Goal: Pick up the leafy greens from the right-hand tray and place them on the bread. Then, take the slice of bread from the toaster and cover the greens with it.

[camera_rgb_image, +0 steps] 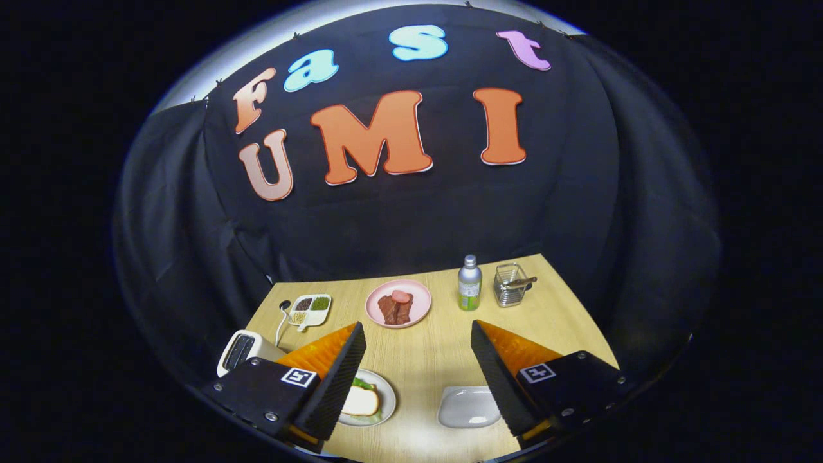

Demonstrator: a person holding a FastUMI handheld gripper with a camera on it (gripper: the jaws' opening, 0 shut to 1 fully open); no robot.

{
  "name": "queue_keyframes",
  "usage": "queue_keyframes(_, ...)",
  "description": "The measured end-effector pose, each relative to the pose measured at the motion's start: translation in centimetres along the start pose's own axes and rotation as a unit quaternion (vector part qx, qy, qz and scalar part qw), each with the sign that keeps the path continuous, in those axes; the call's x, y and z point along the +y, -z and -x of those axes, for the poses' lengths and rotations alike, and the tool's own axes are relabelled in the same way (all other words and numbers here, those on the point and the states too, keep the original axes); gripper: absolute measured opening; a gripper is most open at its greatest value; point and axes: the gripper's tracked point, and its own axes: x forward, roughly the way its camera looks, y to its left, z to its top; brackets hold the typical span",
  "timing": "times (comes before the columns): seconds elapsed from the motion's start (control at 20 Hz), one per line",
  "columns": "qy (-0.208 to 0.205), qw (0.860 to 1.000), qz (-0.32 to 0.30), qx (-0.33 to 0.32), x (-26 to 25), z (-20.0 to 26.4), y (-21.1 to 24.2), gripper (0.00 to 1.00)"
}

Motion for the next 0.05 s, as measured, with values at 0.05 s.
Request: queue_keyframes(0.05,0.007,1.000,0.004,-0.011,-0.54,0.64,-0.45,0.99)
